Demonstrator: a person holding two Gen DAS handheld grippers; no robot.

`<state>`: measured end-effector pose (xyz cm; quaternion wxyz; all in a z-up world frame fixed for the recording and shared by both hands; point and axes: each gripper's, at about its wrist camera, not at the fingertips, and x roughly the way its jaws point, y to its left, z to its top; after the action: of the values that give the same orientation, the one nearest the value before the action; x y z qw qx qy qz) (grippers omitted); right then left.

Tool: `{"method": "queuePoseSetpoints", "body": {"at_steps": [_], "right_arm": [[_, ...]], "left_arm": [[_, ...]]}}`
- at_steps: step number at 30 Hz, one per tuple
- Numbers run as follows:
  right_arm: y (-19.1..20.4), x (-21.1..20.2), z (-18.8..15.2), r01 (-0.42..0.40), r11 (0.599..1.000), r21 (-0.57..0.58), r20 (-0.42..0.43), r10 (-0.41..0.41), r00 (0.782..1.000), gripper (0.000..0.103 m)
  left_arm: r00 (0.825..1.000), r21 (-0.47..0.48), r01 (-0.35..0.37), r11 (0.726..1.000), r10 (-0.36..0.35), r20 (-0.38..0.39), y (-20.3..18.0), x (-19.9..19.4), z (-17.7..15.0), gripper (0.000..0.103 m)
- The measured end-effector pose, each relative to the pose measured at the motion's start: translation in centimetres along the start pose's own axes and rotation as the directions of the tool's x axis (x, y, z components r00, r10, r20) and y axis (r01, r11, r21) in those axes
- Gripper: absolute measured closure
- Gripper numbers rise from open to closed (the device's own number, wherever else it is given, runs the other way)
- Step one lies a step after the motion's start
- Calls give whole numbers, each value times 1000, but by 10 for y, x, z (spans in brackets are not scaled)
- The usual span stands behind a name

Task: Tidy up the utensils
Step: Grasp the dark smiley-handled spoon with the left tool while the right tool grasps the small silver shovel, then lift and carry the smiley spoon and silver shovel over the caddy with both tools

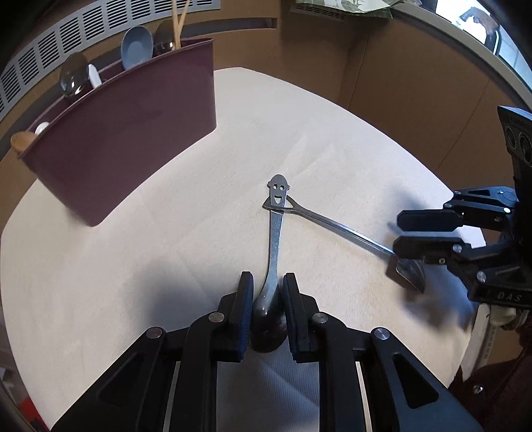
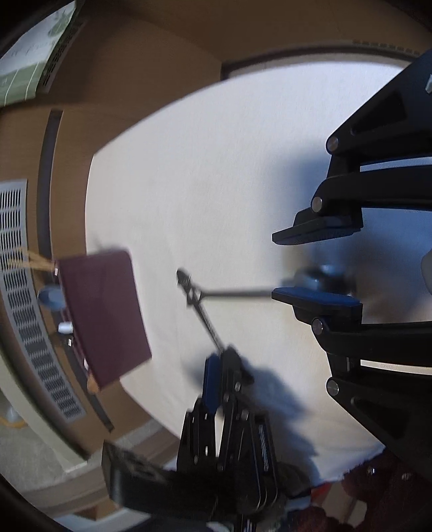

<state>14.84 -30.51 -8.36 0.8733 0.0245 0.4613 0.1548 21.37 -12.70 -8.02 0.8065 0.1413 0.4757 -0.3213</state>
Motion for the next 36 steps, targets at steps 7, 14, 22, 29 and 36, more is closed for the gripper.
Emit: {"method": "queuePoseSetpoints", "body": {"at_steps": [7,14,22,29,36], "right_arm": [[24,30,13,50,994,-97,-39,-54,998,95],[4,49,48,83,996,19,-32,-83,996,98],[-6,48,48,88,996,28,-56,-86,995,97],[-7,44,42,66,998,24,-31,-65,997,97],[-2,70,75,124,992,-39,-51,-126,991,96]], "left_arm": [[1000,-4,19,1000,-19,6,-4,4,2,84],[999,-16,35,999,-34,21,0,-5,-8,84],[1000,-50,-28,998,27,-7,16,-32,-37,84],[994,-167,-109,980,107,-21,44,-50,-54,83],[990,-156,-137,978,129,-60,36,-51,-52,83]]}}
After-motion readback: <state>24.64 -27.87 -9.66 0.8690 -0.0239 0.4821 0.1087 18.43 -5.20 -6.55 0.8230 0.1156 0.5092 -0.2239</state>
